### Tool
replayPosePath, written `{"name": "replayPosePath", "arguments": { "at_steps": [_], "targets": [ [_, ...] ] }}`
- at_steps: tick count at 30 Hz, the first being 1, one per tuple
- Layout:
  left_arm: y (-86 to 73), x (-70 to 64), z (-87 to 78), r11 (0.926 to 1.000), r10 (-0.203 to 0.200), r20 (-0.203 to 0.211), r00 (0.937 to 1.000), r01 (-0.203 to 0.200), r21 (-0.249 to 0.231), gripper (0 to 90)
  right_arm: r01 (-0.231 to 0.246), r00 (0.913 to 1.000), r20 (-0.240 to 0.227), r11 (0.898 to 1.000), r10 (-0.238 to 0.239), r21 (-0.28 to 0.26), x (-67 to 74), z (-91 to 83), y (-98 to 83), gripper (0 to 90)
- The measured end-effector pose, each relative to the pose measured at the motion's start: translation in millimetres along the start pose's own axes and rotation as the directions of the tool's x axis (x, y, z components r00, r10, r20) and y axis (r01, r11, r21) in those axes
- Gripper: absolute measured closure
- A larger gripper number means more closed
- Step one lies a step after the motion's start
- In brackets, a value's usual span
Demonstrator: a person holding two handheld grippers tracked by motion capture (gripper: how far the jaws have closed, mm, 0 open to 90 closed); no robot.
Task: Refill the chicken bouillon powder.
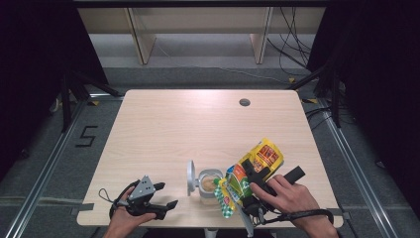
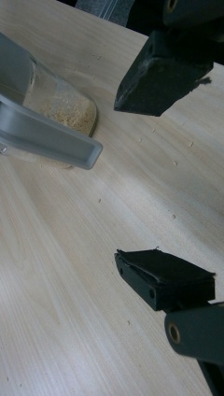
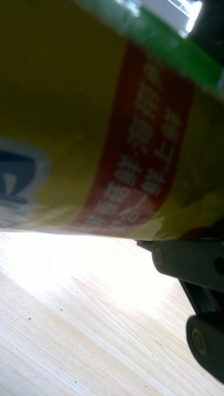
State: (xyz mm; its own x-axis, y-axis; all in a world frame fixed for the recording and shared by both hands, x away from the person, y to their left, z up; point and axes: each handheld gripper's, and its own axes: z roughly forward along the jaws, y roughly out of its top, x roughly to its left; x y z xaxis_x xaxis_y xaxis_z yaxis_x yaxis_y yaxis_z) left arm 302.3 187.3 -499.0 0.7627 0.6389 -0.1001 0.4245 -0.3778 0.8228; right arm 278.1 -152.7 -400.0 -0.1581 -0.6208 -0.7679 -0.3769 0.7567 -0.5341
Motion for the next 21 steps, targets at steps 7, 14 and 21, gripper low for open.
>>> {"name": "replayPosePath", "arguments": {
  "at_steps": [7,14,21],
  "targets": [
    [-0.3,-0.2,-0.1,1.0000,-0.005,-0.001,1.0000,0.005,0.002,22.1,-0.019,0.9998,-0.007,1.000,0.019,0.001,1.6,0.3,1.8,58.0],
    [-0.9,-0.3,0.4,1.0000,-0.001,-0.002,1.0000,0.001,-0.004,22.1,0.015,0.9999,0.006,1.000,-0.015,-0.004,-1.7,-1.9,0.5,58.1],
    [-0.4,0.2,0.0,1.0000,0.004,-0.006,1.0000,-0.004,-0.002,22.1,0.021,0.9998,-0.005,1.000,-0.021,0.005,-2.2,-3.3,-1.1,58.7]
  ]
}}
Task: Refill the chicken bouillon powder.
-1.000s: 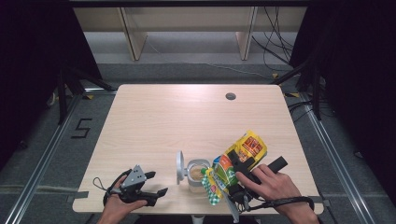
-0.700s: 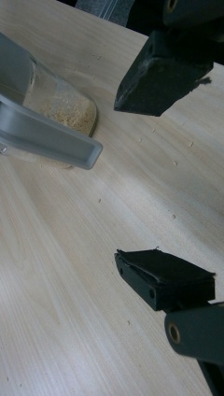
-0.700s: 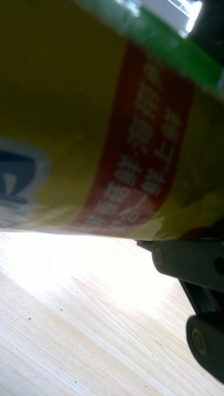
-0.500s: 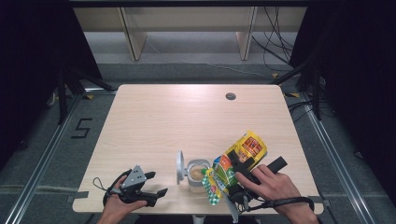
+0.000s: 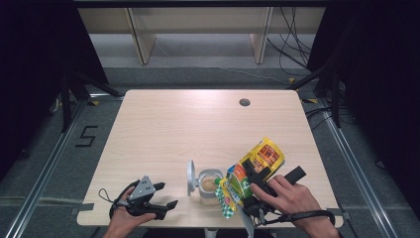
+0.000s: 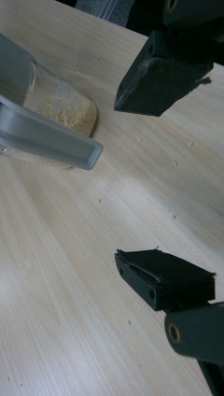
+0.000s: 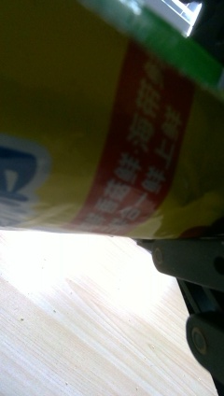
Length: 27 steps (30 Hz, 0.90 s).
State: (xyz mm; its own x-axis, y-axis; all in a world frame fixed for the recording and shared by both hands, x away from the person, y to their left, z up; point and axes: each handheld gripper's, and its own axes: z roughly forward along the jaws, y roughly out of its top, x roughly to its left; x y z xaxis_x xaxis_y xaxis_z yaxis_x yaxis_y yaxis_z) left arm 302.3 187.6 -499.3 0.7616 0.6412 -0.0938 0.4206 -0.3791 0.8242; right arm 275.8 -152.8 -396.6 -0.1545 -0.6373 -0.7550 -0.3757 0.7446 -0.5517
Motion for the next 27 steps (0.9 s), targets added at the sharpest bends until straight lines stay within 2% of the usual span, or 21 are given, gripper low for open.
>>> {"name": "replayPosePath", "arguments": {
  "at_steps": [1,3,4,6,8,10,11,12,14,16,27],
  "targets": [
    [0.2,-0.1,0.5,1.0000,-0.002,-0.003,1.0000,0.002,-0.005,22.1,0.001,0.9999,0.015,1.000,-0.001,0.004,0.3,-0.5,-0.2,58.8],
    [-0.7,-0.6,0.5,1.0000,-0.004,0.004,1.0000,0.004,-0.003,22.1,-0.008,1.0000,0.001,1.000,0.008,0.007,0.3,-0.7,0.0,58.9],
    [-0.9,-0.6,0.4,1.0000,-0.003,0.004,1.0000,0.003,-0.004,22.1,-0.016,0.9998,0.015,1.000,0.016,0.007,0.8,-1.2,0.0,58.9],
    [0.3,-0.3,0.1,1.0000,-0.008,0.004,1.0000,0.008,0.000,22.1,0.002,0.9999,0.017,1.000,-0.002,-0.002,-0.1,-1.0,-0.2,59.0],
    [-0.4,-0.4,0.6,1.0000,-0.005,0.004,1.0000,0.005,-0.002,22.1,-0.021,0.9998,-0.001,1.000,0.021,0.001,1.3,-0.4,0.7,59.2],
    [-0.7,-0.6,0.4,1.0000,-0.002,0.005,1.0000,0.002,-0.003,22.1,-0.023,0.9997,-0.002,1.000,0.023,0.003,1.6,-0.4,0.8,59.2],
    [-0.1,-0.1,0.2,1.0000,0.000,0.001,1.0000,0.000,-0.002,22.1,-0.021,0.9998,-0.001,1.000,0.021,0.003,1.5,-0.4,0.7,59.3],
    [0.4,-0.3,0.1,1.0000,-0.007,0.006,1.0000,0.007,0.002,22.1,0.000,0.9999,0.014,1.000,0.000,-0.001,0.5,-0.1,0.1,59.3],
    [-0.8,-0.5,0.6,1.0000,-0.005,0.004,1.0000,0.005,-0.003,22.1,-0.003,1.0000,-0.002,1.000,0.003,-0.006,0.2,0.3,-0.2,59.3],
    [-0.3,-0.4,0.2,1.0000,-0.004,0.004,1.0000,0.004,-0.005,22.1,0.000,0.9999,0.012,1.000,0.000,-0.002,0.8,-0.2,0.0,59.4],
    [0.2,-0.4,0.1,1.0000,-0.010,0.003,0.9999,0.010,-0.001,22.1,0.001,1.0000,0.007,1.000,-0.001,0.003,0.7,-0.4,-1.4,59.6]
  ]
}}
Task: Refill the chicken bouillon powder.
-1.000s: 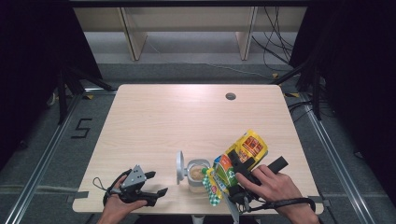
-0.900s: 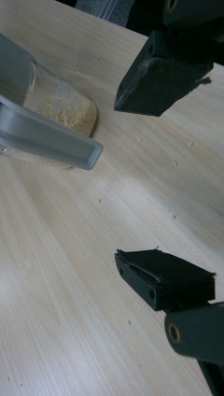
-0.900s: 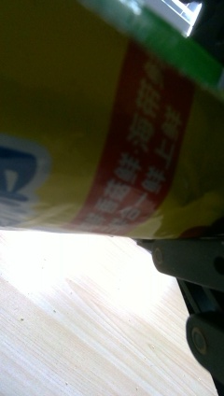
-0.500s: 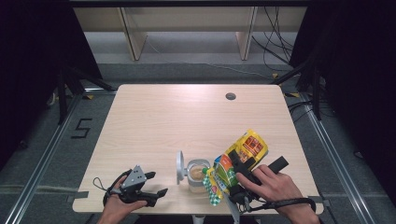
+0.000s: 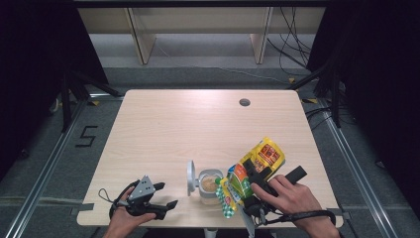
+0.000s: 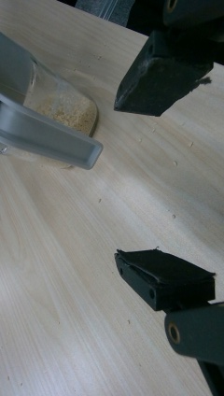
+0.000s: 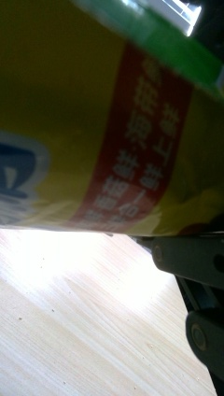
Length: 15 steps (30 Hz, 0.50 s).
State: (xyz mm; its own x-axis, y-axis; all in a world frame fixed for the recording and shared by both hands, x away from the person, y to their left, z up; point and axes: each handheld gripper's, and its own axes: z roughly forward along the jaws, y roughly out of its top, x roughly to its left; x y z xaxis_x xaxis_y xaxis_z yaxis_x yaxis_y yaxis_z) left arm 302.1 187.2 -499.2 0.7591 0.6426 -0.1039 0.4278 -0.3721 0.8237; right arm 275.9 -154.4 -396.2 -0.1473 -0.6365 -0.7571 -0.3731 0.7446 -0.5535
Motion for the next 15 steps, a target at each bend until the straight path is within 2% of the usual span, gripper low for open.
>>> {"name": "replayPosePath", "arguments": {
  "at_steps": [1,2,3,4,5,6,7,8,15],
  "targets": [
    [0.2,0.2,0.0,1.0000,0.002,0.001,1.0000,-0.002,0.004,22.1,0.001,1.0000,-0.009,1.000,-0.001,-0.003,-0.3,0.5,0.0,59.6],
    [-0.2,-0.1,0.2,1.0000,0.000,0.000,1.0000,0.000,0.003,22.1,-0.023,0.9997,-0.001,1.000,0.023,0.007,1.5,0.0,0.6,59.6],
    [-0.9,-0.2,0.3,1.0000,0.006,0.001,1.0000,-0.006,-0.002,22.1,-0.023,0.9997,-0.002,1.000,0.023,0.006,1.6,0.1,0.6,59.6],
    [-0.8,0.2,0.0,0.9999,0.011,-0.003,0.9999,-0.011,0.000,22.1,0.000,1.0000,-0.010,1.000,0.000,-0.004,0.0,0.8,0.0,59.7],
    [-0.1,0.2,-0.4,1.0000,0.007,-0.005,1.0000,-0.007,0.000,22.1,0.002,1.0000,0.000,1.000,-0.002,-0.001,0.1,0.3,0.0,59.6],
    [-0.2,-0.1,0.4,1.0000,0.000,-0.005,1.0000,-0.001,-0.009,22.1,-0.023,0.9997,0.000,1.000,0.023,0.006,1.4,-0.4,0.4,59.7],
    [-0.2,-0.1,0.4,1.0000,0.000,-0.005,1.0000,-0.001,-0.009,22.1,-0.023,0.9997,0.000,1.000,0.023,0.006,1.4,-0.4,0.4,59.7],
    [-0.8,0.0,0.3,1.0000,0.005,0.000,1.0000,-0.005,-0.002,22.1,0.000,1.0000,0.003,1.000,0.000,0.000,0.0,0.2,-0.5,59.6],
    [-0.6,0.3,0.0,1.0000,0.009,-0.004,0.9999,-0.009,-0.001,22.1,-0.004,1.0000,-0.008,1.000,0.004,-0.002,-0.6,-0.7,-1.2,59.7]
  ]
}}
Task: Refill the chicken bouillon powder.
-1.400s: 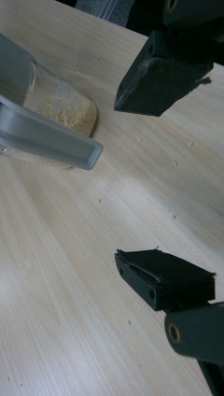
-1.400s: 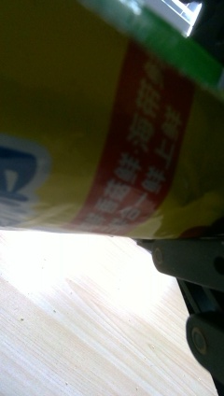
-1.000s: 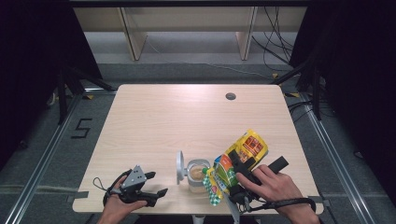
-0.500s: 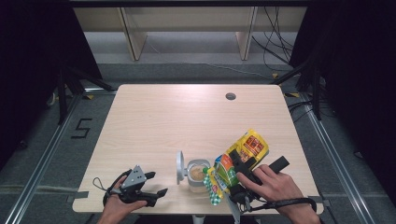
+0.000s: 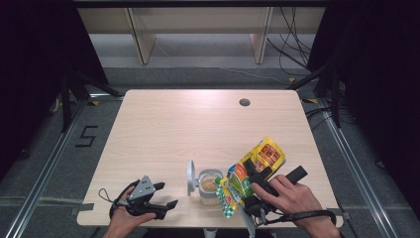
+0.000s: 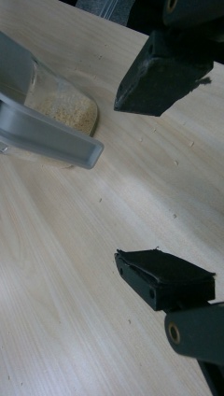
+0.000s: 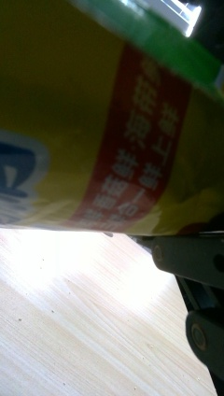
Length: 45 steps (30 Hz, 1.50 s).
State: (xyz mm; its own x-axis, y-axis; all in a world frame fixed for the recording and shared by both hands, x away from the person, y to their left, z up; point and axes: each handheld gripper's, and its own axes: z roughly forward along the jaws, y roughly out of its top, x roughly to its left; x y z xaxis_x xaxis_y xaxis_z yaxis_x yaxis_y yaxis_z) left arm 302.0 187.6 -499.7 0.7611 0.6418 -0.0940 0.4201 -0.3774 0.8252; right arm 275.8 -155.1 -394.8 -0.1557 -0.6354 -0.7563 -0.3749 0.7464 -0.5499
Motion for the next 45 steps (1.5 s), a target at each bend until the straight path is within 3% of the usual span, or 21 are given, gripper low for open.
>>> {"name": "replayPosePath", "arguments": {
  "at_steps": [14,15,19,25,27,37,45],
  "targets": [
    [0.4,-0.2,0.2,1.0000,-0.007,0.004,1.0000,0.007,0.003,22.1,0.002,0.9999,0.011,1.000,-0.002,0.003,0.3,0.2,0.7,59.7],
    [-0.4,-0.5,0.4,1.0000,-0.004,0.004,1.0000,0.004,-0.003,22.1,-0.021,0.9997,0.008,1.000,0.021,0.009,1.6,-0.1,1.4,59.7],
    [0.8,-0.1,-0.1,1.0000,-0.007,0.004,1.0000,0.007,0.004,22.1,0.000,1.0000,0.002,1.000,0.000,-0.001,-0.2,0.3,0.4,59.7],
    [0.4,-0.3,-0.1,1.0000,-0.005,0.004,1.0000,0.005,0.003,22.1,0.002,0.9999,0.011,1.000,-0.002,0.002,-0.2,-0.2,0.6,59.7],
    [-0.2,0.0,-0.2,1.0000,0.002,0.000,1.0000,-0.002,0.002,22.1,-0.018,0.9998,0.009,1.000,0.018,0.007,1.3,-0.6,1.6,59.7],
    [0.2,-0.2,-0.3,1.0000,-0.003,0.003,1.0000,0.003,0.002,22.1,0.001,1.0000,-0.001,1.000,-0.001,-0.002,-0.4,-0.1,0.6,59.7],
    [0.8,-0.2,-0.5,1.0000,-0.003,-0.008,1.0000,0.003,0.000,22.1,-0.014,0.9998,0.011,1.000,0.014,0.004,1.2,-0.4,1.4,59.7]
  ]
}}
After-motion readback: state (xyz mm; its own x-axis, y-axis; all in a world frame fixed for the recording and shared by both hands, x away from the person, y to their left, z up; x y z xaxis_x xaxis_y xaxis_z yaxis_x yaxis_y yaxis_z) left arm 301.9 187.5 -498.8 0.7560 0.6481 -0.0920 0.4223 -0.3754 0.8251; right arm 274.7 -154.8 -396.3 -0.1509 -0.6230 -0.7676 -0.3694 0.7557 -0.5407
